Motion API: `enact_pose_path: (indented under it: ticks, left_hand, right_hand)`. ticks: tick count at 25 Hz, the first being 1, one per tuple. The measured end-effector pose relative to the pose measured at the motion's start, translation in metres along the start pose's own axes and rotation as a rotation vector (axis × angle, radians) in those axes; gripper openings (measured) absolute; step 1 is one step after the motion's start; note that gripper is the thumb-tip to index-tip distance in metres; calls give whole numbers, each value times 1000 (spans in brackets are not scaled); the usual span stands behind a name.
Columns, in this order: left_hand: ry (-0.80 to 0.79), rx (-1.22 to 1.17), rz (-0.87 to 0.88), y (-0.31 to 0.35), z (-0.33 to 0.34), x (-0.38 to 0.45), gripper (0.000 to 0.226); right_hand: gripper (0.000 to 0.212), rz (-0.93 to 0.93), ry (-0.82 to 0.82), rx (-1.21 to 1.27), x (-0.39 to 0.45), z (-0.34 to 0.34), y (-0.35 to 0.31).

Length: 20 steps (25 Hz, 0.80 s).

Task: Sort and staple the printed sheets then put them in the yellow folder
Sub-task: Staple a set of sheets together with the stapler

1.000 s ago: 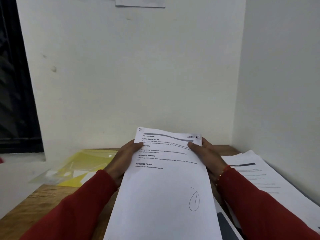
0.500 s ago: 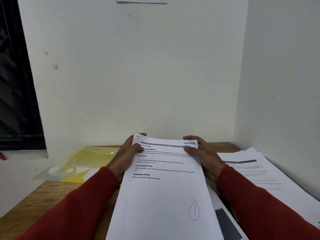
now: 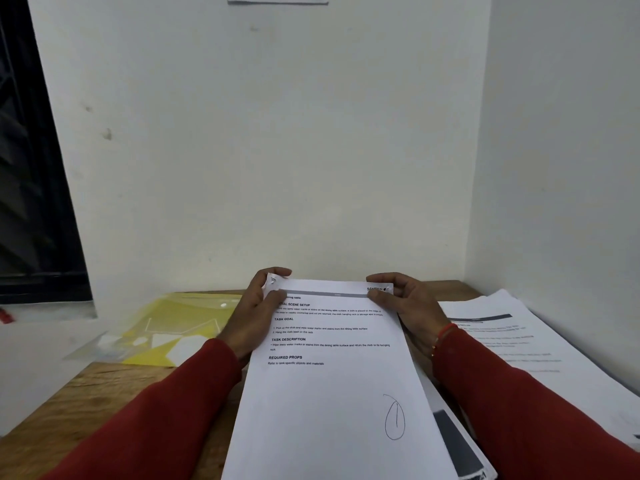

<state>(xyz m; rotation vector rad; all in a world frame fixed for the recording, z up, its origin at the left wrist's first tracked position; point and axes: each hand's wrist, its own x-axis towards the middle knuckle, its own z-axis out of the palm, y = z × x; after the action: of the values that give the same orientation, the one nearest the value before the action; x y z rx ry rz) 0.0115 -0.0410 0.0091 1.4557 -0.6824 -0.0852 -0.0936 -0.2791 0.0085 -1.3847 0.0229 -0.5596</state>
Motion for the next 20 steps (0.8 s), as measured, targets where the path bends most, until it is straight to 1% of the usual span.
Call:
enact_pose_path:
  ticks: [6,8,11,12,14,17,20]
  left_hand:
    - [-1,32,19,1,-1,1,34]
    - [5,-37,-46,1,0,2,33]
    - [-9,-143,-243,2,-1,2,21]
    - [-25,-121,-283,1,-3,2,25]
    - [-20,-52,-298,0,-6,2,29]
    - [37,46,-268,-6,-7,3,21]
    - [58,139,-292,-20,-10,8,18]
  right_hand:
    - [27,5,-3,-12,0,0,1]
    - [26,0,14,-31,1,-2,3]
    - [24,-12,38,-59,5,-6,5]
    - [24,-15,42,-67,6,-7,5]
    - [23,-16,43,-95,6,-10,6]
    - [24,6,49,-150,7,-13,11]
    - [26,55,19,-166,7,-15,17]
